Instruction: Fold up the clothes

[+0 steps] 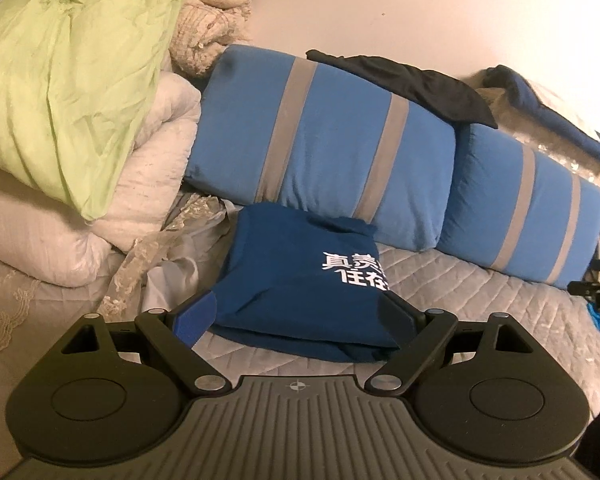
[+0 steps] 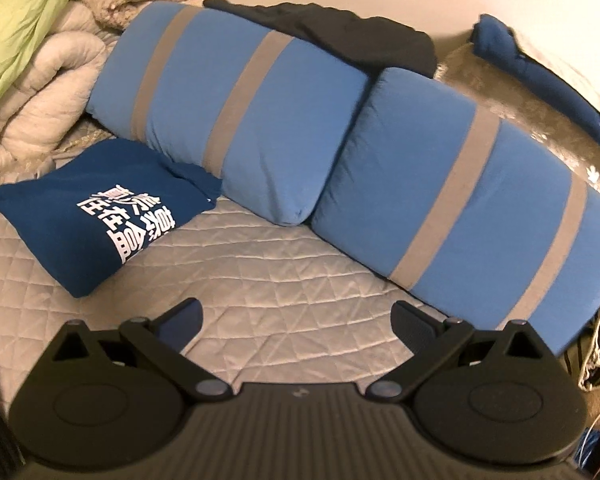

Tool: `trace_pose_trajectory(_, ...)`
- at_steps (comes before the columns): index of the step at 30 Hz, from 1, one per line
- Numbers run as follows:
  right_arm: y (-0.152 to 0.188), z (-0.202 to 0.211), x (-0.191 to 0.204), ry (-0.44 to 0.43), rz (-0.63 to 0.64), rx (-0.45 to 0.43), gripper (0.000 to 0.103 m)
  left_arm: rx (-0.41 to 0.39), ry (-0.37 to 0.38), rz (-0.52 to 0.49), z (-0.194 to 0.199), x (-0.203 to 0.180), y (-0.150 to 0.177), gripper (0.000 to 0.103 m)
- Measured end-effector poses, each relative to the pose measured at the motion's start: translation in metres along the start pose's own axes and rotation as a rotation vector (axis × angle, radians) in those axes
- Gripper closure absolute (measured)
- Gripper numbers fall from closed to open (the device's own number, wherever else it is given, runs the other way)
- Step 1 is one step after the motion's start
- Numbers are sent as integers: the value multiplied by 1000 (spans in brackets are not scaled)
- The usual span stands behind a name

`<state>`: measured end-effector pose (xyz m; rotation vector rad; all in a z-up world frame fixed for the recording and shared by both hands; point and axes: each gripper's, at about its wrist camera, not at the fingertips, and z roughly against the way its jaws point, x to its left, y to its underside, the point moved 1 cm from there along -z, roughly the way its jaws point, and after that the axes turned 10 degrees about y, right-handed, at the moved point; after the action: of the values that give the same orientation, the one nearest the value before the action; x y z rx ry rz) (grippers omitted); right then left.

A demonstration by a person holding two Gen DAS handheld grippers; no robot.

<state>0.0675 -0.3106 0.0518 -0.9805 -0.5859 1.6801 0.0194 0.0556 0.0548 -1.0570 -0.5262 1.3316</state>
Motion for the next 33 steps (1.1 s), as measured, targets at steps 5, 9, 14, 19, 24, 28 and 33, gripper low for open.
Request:
trace_pose_trajectory(5, 4, 17, -17, -20, -29, -8, 0, 14, 10, -13, 6, -8, -4, 14)
trace_pose_trajectory(9, 7, 27, -30, -19, -26, -9, 0, 16, 27, -25, 11, -15, -10, 14)
trace_pose_trajectory(14, 14, 36, -57, -69, -53, 5, 0, 24, 46, -32, 20, -22, -19, 14)
trace_pose_trajectory(19, 25, 54, -94, -155, -63, -23, 0, 0, 73, -46, 35, -26, -33, 14)
trace_pose_trajectory(24, 41, 74, -147, -158, -129, -29, 0, -40, 77, -79, 55, -28, -49, 14)
trace_pose_trajectory(28, 51, 93, -198, -140, -204, -41, 0, -85, 73, -101, 74, -28, -66, 14)
trace_pose_trajectory(33, 62, 123, -263, -78, -286, -82, 0, -149, 56, -114, 101, -26, -88, 14)
